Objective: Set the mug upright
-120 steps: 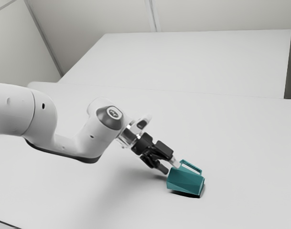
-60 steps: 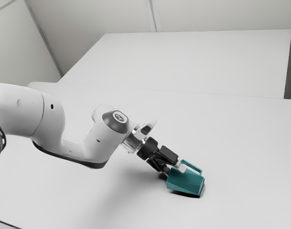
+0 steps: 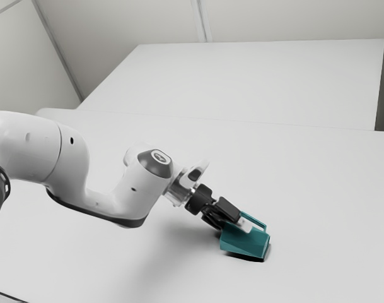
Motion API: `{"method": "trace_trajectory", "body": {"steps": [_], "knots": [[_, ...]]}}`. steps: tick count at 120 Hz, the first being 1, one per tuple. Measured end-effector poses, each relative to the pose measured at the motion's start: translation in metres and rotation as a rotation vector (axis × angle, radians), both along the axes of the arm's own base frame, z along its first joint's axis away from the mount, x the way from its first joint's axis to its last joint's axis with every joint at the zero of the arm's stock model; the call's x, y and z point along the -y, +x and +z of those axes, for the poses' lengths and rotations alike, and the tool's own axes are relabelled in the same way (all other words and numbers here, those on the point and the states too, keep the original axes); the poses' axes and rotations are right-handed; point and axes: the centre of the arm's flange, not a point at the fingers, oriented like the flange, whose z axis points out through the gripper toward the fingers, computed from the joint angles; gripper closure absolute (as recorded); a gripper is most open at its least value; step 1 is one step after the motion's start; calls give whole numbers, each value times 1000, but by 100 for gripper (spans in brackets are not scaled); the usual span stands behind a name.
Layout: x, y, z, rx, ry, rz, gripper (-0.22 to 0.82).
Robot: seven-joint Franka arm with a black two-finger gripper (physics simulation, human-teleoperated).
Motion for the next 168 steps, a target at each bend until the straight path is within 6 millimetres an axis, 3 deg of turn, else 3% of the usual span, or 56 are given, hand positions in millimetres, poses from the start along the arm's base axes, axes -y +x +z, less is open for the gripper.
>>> {"method": "trace_trajectory", "body": {"steps": [57, 96, 120, 142, 153, 168], "knots": [[-2, -5, -8, 10, -21, -9, 53], [2, -3, 1, 38, -40, -19, 70], [11, -3, 36, 105, -70, -38, 74], [8, -4, 94, 228, -38, -89, 75], [0, -5, 127, 321, 70, -168, 75], [-28, -2, 154, 413, 276, -249, 75]]}}
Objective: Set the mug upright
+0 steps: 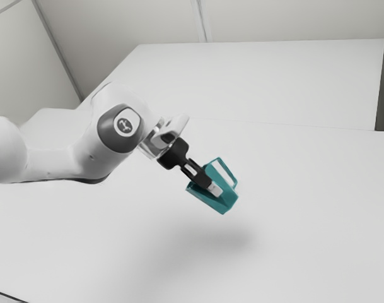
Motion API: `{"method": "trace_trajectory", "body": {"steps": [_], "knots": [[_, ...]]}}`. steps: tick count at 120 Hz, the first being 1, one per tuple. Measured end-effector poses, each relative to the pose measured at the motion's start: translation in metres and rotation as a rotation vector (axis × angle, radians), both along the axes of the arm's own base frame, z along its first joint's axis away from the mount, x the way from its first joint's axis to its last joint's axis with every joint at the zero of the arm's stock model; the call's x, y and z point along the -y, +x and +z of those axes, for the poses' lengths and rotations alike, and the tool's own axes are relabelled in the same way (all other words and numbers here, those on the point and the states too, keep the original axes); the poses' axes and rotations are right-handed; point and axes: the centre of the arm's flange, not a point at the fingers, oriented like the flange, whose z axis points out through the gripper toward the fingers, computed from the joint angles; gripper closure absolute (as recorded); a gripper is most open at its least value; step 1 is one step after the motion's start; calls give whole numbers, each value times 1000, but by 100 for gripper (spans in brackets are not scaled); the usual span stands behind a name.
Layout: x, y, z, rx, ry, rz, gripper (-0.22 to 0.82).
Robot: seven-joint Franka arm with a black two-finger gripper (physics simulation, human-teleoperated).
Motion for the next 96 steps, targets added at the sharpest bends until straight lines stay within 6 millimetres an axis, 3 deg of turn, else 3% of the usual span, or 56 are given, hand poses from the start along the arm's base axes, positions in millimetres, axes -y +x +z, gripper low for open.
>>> {"method": "trace_trajectory", "body": {"steps": [20, 44, 70, 96], "knots": [[-42, 3, 11, 50, 262, -14, 75], [-81, 5, 0, 25, 488, 7, 75], [-139, 22, -21, -35, 626, 117, 75], [-146, 30, -42, -18, 703, 141, 75]]}}
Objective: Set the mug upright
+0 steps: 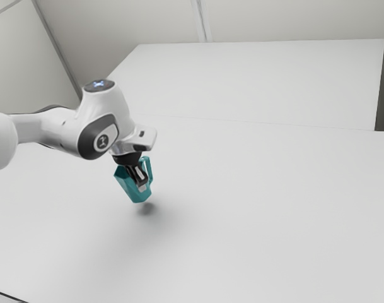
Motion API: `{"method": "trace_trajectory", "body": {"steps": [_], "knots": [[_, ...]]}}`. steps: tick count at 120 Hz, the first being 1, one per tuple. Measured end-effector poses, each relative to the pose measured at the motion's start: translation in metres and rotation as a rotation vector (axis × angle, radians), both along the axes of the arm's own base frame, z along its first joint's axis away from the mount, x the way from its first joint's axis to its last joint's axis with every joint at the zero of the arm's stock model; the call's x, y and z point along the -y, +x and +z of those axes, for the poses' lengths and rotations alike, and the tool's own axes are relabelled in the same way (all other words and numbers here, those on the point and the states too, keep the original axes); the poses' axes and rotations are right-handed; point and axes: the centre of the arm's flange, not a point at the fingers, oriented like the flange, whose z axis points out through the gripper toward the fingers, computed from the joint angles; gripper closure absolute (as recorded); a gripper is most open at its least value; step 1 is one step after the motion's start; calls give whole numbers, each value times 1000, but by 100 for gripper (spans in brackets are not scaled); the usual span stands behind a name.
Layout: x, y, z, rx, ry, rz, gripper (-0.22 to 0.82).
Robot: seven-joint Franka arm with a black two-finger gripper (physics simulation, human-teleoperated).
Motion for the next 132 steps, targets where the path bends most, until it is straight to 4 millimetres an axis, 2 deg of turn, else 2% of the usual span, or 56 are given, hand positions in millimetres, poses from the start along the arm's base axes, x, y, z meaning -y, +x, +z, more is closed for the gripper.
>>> {"method": "trace_trajectory", "body": {"steps": [27, 80, 132], "knots": [[1, -11, -26, 38, 32, 2, 75], [5, -7, -49, 86, 18, 45, 75], [6, -4, -59, 91, 11, 78, 75]]}}
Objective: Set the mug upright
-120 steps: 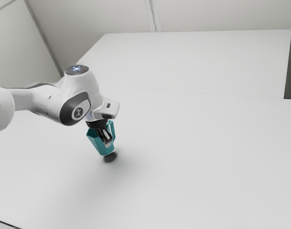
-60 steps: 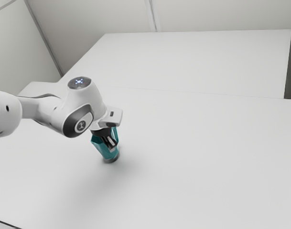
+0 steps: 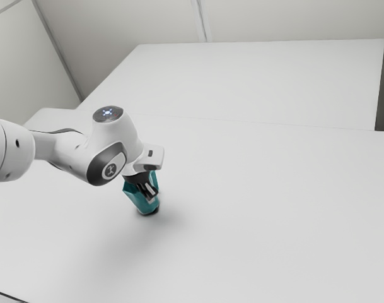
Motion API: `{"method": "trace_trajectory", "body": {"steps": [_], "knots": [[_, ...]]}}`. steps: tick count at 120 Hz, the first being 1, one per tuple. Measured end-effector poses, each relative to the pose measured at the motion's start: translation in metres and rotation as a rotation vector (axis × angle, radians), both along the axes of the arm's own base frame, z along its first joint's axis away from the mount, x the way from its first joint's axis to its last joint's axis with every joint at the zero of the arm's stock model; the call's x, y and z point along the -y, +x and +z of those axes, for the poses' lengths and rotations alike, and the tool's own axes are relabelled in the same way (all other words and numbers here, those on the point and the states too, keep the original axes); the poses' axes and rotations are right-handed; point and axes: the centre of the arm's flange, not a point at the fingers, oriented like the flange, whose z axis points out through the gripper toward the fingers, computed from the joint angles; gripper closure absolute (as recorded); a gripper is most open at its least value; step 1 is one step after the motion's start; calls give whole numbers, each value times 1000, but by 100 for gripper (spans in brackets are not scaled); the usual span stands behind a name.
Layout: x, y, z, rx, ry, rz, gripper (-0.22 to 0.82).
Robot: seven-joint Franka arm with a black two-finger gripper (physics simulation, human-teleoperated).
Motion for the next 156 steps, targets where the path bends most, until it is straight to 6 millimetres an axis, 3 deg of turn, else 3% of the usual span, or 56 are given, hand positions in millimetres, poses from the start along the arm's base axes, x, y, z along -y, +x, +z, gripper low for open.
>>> {"method": "trace_trajectory", "body": {"steps": [48, 93, 127, 143, 156], "knots": [[-3, 1, 3, 6, -8, 20, 48], [-3, -1, 23, 30, -11, 26, 39], [1, -5, 70, 66, -16, 43, 37], [6, 11, 111, 98, -20, 58, 35], [-6, 41, 156, 116, -38, 117, 24]]}}
